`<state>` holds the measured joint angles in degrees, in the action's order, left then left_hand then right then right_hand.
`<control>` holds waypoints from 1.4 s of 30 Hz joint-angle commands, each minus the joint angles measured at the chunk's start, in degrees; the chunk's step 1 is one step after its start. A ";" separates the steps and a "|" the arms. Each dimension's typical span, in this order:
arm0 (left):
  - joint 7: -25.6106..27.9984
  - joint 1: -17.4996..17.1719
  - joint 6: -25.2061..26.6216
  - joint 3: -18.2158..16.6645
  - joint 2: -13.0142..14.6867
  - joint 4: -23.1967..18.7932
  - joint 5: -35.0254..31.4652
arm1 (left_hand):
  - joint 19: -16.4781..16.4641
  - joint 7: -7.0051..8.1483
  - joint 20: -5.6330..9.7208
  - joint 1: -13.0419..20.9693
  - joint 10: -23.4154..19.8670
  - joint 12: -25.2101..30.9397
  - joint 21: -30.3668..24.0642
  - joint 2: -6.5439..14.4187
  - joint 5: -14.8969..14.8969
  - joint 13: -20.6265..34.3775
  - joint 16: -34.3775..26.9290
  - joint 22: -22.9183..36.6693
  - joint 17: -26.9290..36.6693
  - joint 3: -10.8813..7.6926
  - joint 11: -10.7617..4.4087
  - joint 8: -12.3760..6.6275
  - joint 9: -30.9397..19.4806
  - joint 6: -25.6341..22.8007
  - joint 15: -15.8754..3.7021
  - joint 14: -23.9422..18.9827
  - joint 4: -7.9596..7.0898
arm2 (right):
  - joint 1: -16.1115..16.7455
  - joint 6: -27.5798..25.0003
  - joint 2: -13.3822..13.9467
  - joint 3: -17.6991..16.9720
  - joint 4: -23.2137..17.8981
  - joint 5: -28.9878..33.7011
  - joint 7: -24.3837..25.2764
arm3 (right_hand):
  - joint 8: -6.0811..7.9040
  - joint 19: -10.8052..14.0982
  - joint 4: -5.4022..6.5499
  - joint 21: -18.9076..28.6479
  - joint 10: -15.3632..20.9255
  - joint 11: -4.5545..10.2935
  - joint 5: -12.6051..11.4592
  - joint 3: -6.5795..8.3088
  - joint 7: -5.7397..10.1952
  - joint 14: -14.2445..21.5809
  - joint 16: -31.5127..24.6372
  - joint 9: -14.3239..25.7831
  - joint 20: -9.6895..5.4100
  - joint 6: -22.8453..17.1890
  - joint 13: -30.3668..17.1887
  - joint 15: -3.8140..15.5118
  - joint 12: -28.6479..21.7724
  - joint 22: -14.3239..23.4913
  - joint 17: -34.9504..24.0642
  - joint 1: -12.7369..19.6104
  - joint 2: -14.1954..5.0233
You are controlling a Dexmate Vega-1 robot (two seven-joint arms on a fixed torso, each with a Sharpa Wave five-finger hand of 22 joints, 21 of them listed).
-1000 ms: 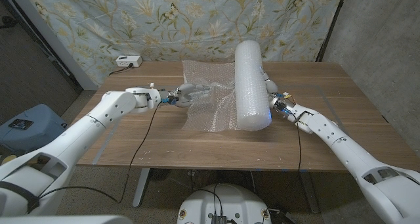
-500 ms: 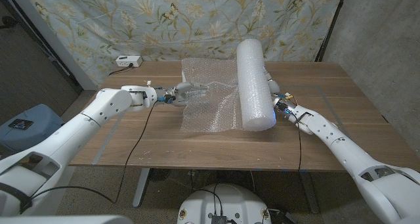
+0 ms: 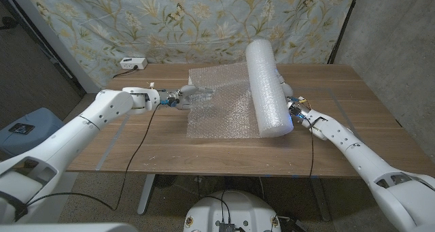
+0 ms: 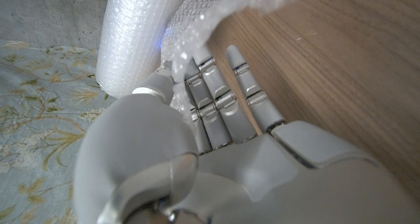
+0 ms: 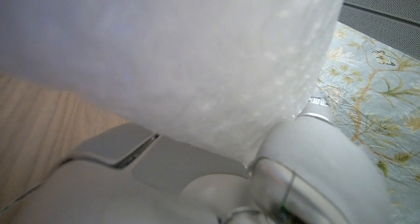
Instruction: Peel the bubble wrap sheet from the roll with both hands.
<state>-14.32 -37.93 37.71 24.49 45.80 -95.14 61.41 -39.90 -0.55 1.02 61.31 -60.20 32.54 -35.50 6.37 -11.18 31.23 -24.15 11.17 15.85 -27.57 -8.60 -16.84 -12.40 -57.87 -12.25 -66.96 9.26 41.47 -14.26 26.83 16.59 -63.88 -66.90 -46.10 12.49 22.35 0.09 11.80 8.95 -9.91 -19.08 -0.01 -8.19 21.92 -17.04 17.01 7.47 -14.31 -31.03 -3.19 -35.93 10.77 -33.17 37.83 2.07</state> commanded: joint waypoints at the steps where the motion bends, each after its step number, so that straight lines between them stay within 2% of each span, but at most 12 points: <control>1: -0.73 0.26 0.57 0.19 0.29 0.15 0.38 | 0.33 -1.23 -0.13 0.82 -1.06 -0.04 -0.42 -0.03 0.23 0.17 0.23 0.18 0.10 0.30 -0.80 0.07 -0.32 -0.92 -0.16 -0.21 -0.01 | 1.08 -2.20 1.29 -0.66 -1.30 -0.77 1.72 | -0.16 0.06 0.06 0.37 -0.02 -0.49 -0.53 -0.58 -0.05 -0.11 0.27 0.07 0.29 0.28 0.02 -0.26 0.29 0.31 -0.08 -0.61 0.13; 13: -0.35 0.16 0.92 0.27 -0.18 0.41 0.85 | 0.41 -1.27 -0.10 0.91 -1.25 -0.16 -0.75 -0.08 0.23 0.23 0.34 0.16 0.22 0.32 -1.00 0.14 -0.40 -1.01 -0.26 -0.28 0.06 | 1.77 -4.88 2.51 -1.04 -1.90 -1.87 2.83 | -0.15 0.34 0.32 0.56 0.20 -0.76 -0.97 -0.94 -0.17 -0.12 0.29 -0.08 0.58 0.43 0.36 -0.42 0.76 0.30 -0.03 -0.94 0.02; 22: -0.21 0.82 1.21 0.83 -0.61 0.53 0.43 | 0.52 -1.26 -0.09 0.93 -1.17 -0.32 -0.94 -0.02 0.22 0.31 0.45 0.14 0.28 0.31 -0.94 0.25 -0.41 -0.99 -0.23 -0.28 0.03 | 0.57 -4.51 2.24 -0.78 0.11 -1.43 1.02 | -0.13 0.28 0.68 0.59 0.05 -1.16 -1.34 -1.50 -0.28 -0.21 0.35 -0.21 0.78 0.51 0.49 -0.63 1.22 0.30 0.01 -1.59 0.21; 28: -0.09 1.31 1.51 1.18 -0.68 0.37 0.03 | 0.55 -1.19 -0.07 0.93 -1.21 -0.36 -1.10 -0.03 0.23 0.40 0.48 0.13 0.34 0.33 -0.87 0.28 -0.44 -1.06 -0.21 -0.36 0.02 | -0.02 -4.00 2.03 -0.82 1.33 -1.11 -0.20 | -0.06 0.36 1.29 0.67 0.17 -1.77 -1.79 -2.51 -0.70 -0.25 0.41 -0.39 1.50 0.44 0.55 -1.63 1.62 0.29 0.08 -2.86 0.75; 32: 0.05 1.50 1.58 1.39 -0.61 0.07 -0.38 | 0.56 -1.20 -0.05 0.91 -1.28 -0.42 -1.19 -0.07 0.23 0.36 0.53 0.12 0.35 0.35 -0.92 0.31 -0.45 -1.09 -0.20 -0.39 0.02 | -0.36 -3.68 1.88 -0.85 2.14 -0.90 -1.05 | -0.02 0.25 1.52 0.65 0.13 -1.79 -1.96 -2.87 -0.74 -0.34 0.47 -0.45 1.54 0.39 0.57 -1.61 1.79 0.29 0.13 -3.32 0.92; 42: 0.96 1.62 2.46 1.14 0.44 -1.63 -0.68 | 0.72 -1.27 -0.03 0.83 -1.32 -0.58 -1.40 -0.07 0.24 0.38 0.69 0.10 0.38 0.37 -0.94 0.40 -0.48 -1.10 -0.14 -0.37 -0.04 | -1.16 -1.62 0.40 -1.06 4.95 -0.36 -3.65 | 0.24 0.01 1.98 0.61 0.01 -1.89 -2.52 -3.69 -0.45 -0.61 0.61 -0.63 1.64 -0.17 0.63 -1.78 2.29 0.28 0.20 -4.15 1.22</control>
<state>-14.17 -36.67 39.35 25.67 45.30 -95.09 61.13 -39.48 -0.46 1.03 61.31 -60.22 32.12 -36.47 6.37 -11.18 31.49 -23.51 11.18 16.11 -27.39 -8.60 -16.56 -12.69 -57.96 -12.15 -67.05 9.09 41.17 -17.87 28.43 15.74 -61.46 -67.93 -46.85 12.49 22.37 1.99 12.15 8.96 -11.36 -21.00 -3.21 -7.88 21.28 -16.60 16.21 8.72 -14.00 -30.26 -4.86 -33.82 10.77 -32.91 34.38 3.14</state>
